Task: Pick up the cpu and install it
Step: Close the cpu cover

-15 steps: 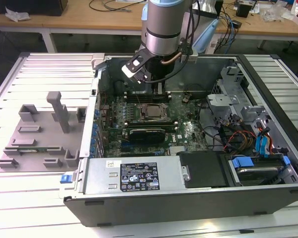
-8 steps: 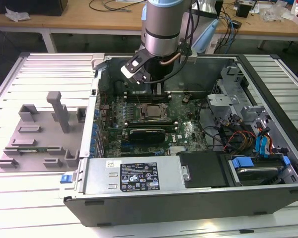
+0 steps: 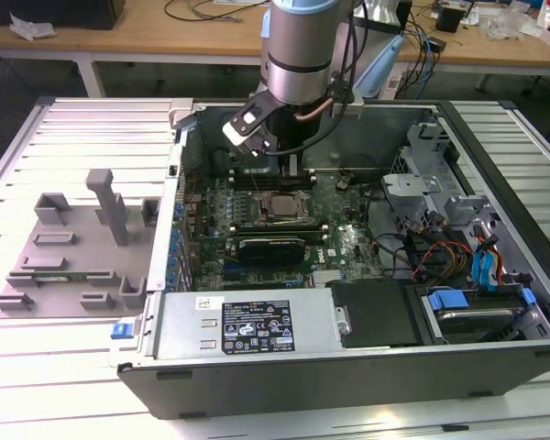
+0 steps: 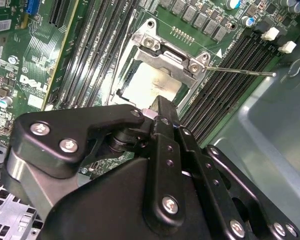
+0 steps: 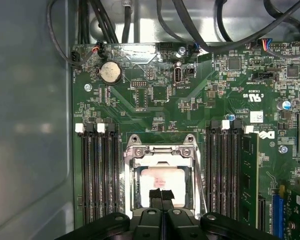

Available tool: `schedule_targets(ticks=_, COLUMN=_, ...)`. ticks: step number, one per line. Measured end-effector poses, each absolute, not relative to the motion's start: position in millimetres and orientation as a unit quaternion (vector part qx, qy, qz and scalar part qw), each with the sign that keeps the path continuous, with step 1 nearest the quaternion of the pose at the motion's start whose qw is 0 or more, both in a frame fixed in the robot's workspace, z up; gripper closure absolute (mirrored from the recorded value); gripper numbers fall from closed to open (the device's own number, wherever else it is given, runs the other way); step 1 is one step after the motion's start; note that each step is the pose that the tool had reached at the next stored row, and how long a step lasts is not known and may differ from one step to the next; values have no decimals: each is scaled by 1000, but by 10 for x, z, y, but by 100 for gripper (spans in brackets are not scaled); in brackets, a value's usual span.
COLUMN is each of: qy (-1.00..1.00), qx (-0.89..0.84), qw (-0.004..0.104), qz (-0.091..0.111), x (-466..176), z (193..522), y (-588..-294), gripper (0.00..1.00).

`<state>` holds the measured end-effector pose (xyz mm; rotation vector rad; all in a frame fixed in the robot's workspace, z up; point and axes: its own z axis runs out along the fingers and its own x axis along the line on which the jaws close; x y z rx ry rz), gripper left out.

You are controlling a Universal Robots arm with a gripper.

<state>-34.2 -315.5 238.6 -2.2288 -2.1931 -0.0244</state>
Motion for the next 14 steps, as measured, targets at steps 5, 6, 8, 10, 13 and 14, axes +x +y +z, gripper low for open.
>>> schedule_targets(ticks=5, qy=-709, qx=-705, qw=7, qz=-7, x=-342, z=2380, y=-3156, gripper=89)
schedule_targets(ticks=6, qy=-712, qx=-702, qw=7, qz=-7, x=-342, z=2380, y=-3156, gripper=89)
schedule_targets(ticks=8, qy=-714, qx=-700, qw=7, qz=-7, x=-342, z=2379, y=-3156, gripper=89)
schedule_targets(ticks=10, qy=-730, qx=-683, qw=7, qz=-7, x=-342, z=2379, y=-3156, gripper=89)
schedule_targets(ticks=13, qy=-755, qx=-655, qw=8, qz=-7, x=-342, z=2379, y=-3156, gripper=89)
schedule_targets(ticks=14, qy=-764, qx=-646, qw=8, qz=-7, x=-342, z=2379, y=-3156, gripper=89)
